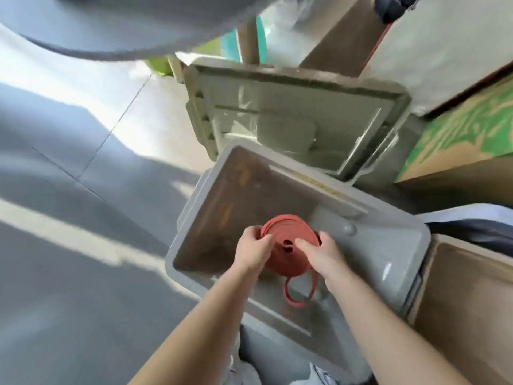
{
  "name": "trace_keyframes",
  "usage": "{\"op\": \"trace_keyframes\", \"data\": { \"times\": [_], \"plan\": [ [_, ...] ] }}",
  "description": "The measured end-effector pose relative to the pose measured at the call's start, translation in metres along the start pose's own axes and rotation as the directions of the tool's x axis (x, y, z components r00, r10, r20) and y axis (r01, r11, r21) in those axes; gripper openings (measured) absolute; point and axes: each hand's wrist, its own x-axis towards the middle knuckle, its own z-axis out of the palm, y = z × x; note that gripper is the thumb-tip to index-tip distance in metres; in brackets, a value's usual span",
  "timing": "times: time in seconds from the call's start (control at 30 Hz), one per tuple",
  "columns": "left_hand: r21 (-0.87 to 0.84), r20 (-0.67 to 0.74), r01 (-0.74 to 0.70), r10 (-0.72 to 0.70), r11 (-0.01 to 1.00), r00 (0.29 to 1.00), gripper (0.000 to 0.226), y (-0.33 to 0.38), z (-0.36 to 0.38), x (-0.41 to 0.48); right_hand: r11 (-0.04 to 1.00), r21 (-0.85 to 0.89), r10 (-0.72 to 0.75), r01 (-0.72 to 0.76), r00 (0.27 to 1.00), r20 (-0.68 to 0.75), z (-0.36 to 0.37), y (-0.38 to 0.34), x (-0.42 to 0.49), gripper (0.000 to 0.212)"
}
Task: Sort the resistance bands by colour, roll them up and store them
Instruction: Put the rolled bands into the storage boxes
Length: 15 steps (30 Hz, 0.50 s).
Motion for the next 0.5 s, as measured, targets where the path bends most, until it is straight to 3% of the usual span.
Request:
{"op": "trace_keyframes", "data": {
  "times": [0.17,0.27,0.33,0.5],
  "plan": [
    [-0.001,0.018,0.093,-0.093,0.996,0.996,0.029,-0.019,0.007,0.075,1.000,-0.012,-0.005,0.004,0.997,-0.071,0.033,0.010,0.066,0.058],
    [0.060,0.103,0.102,-0.108,0.993,0.989,0.049,-0.025,0.008,0.095,0.998,-0.069,0.008,-0.012,0.999,-0.052,0.042,0.019,0.087,0.070],
    [0.083,0.062,0.109,-0.114,0.991,0.992,0.067,-0.025,0.007,0.097,0.993,-0.117,0.010,-0.011,1.000,-0.010,0.039,0.017,0.083,0.089],
    [0.309,-0.023,0.102,-0.100,0.946,0.995,0.038,-0.007,-0.016,0.050,0.945,-0.327,-0.007,0.026,0.998,0.059,0.013,0.004,0.037,0.092]
  ]
}}
